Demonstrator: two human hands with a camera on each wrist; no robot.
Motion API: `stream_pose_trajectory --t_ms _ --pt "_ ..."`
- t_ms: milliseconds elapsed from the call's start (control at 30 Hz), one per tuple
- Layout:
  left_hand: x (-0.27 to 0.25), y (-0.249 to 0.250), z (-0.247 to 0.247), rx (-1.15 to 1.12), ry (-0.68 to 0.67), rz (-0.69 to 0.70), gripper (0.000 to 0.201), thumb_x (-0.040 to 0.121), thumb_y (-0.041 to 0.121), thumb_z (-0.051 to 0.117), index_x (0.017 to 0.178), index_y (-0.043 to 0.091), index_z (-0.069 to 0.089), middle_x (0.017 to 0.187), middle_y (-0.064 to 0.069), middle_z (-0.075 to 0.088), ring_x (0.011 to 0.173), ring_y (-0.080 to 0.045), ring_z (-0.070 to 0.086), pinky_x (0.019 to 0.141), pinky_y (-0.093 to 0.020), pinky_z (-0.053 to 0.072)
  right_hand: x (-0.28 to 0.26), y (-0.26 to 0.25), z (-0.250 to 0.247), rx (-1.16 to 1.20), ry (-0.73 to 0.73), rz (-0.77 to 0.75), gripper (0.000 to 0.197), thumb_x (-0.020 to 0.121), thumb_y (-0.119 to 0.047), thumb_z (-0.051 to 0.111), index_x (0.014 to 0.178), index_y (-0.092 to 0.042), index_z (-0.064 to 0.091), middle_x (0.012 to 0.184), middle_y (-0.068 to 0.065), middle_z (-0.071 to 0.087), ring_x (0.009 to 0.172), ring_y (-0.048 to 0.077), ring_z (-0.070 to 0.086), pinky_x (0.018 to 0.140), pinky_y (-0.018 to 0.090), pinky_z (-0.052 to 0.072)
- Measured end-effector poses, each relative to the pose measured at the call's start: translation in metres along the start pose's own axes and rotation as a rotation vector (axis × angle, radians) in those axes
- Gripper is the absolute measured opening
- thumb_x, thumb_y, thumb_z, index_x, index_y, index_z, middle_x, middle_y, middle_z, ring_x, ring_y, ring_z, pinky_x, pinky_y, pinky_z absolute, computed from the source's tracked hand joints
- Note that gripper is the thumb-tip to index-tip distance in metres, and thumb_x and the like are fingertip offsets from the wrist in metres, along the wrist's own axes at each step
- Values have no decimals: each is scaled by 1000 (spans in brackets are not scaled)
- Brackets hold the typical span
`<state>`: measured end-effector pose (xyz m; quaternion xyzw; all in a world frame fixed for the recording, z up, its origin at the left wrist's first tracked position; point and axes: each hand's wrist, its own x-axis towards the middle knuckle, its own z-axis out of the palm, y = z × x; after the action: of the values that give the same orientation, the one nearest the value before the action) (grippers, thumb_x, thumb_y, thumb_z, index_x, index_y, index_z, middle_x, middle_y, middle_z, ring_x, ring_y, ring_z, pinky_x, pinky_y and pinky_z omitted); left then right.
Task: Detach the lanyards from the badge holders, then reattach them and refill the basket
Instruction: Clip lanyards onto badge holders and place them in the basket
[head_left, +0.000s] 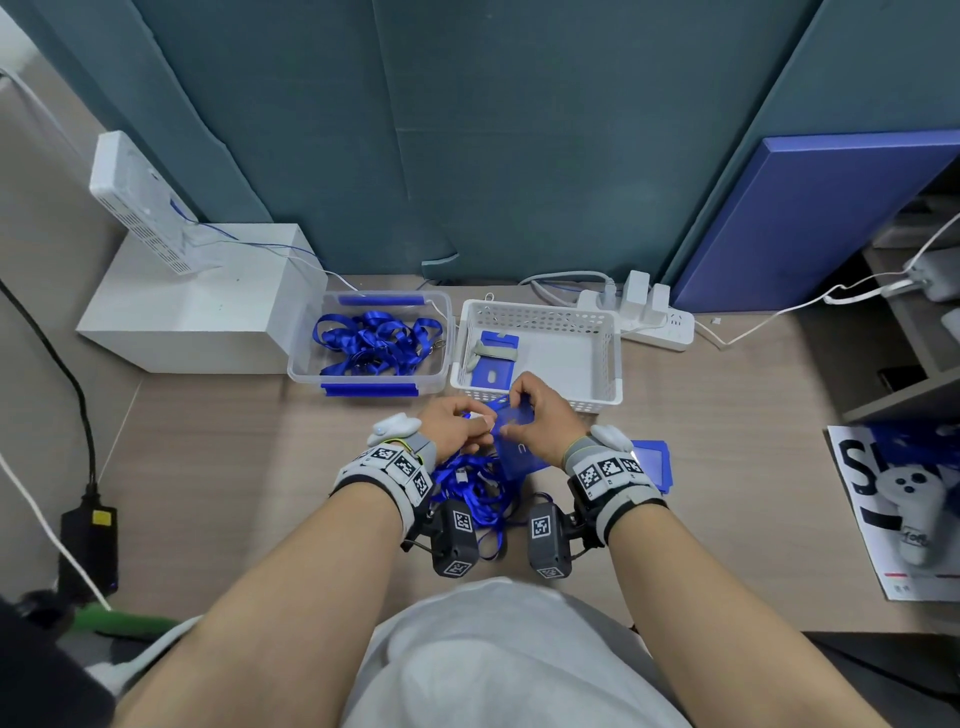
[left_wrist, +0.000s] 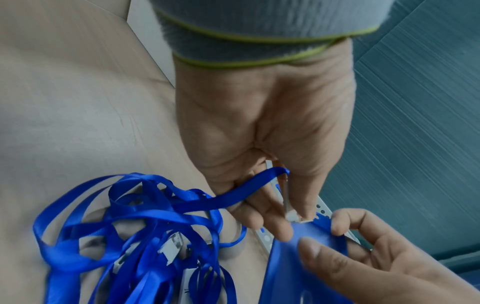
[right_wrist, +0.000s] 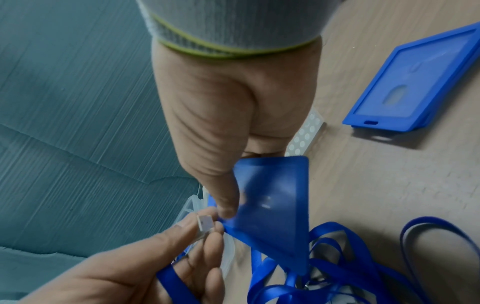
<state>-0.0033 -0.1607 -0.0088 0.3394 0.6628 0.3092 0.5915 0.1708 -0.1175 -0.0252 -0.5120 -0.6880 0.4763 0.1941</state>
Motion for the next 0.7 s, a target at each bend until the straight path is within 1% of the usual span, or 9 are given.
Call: stream_pose_trajectory --t_ms 67,167,267,333,400,467,533,633,700 --pt "0 1 -2 -15 58 39 12 92 -2 66 87 9 69 75 -19 67 68 -26 67 56 -29 53 -1 -1 -3 -1 -32 43 43 83 -5 63 98 -40 43 77 -2 46 62 20 43 64 37 47" --pt "-1 2 -6 27 157 115 11 90 1 69 88 12 70 74 -3 71 57 -13 67 51 -24 50 -3 -2 -6 -20 -79 90 47 88 -8 61 113 -44 44 77 5 44 61 22 43 63 33 45" --pt "-1 2 -9 83 201 178 13 87 2 73 85 15 73 77 3 71 58 -10 62 55 -21 51 -4 -6 -5 -20 -115 73 27 87 -7 66 91 -32 55 80 1 61 69 20 53 69 30 43" --pt "-3 2 -6 115 178 174 10 87 1 72 87 11 73 74 2 69 55 -7 59 50 -15 46 -5 -8 -5 -22 -117 50 29 87 -3 67 79 -29 56 75 -7 61 67 11 53 68 28 42" --pt "-5 3 -3 115 151 162 8 89 0 70 92 6 73 72 -1 66 53 -6 58 47 -12 43 -6 -11 -6 -15 -117 41 30 87 -3 67 76 -30 59 74 -9 62 66 6 53 65 23 42" --pt "-5 3 -2 139 143 155 8 90 3 70 90 10 74 73 -3 68 55 -10 59 47 -15 45 -7 -10 -6 -2 -129 32 29 86 -3 68 77 -29 62 76 -7 66 67 7 56 65 21 44" --pt "-6 3 -1 140 135 140 7 91 5 69 91 11 74 71 -5 68 53 -10 61 46 -16 46 -9 -9 -6 1 -135 32 28 86 -2 68 77 -29 64 77 -5 67 68 8 57 67 23 47" --pt "-11 6 1 82 119 122 8 94 1 65 98 1 71 67 -6 66 44 -3 61 43 -14 46 -10 -9 -6 5 -125 31 26 85 -2 67 78 -27 66 79 -3 69 70 10 58 68 25 48" --pt "-11 7 2 88 106 117 7 95 2 64 97 3 71 68 -5 67 44 -2 62 44 -15 48 -10 -9 -5 -7 -120 39 22 85 -3 67 82 -25 68 82 0 72 72 12 60 70 27 49"
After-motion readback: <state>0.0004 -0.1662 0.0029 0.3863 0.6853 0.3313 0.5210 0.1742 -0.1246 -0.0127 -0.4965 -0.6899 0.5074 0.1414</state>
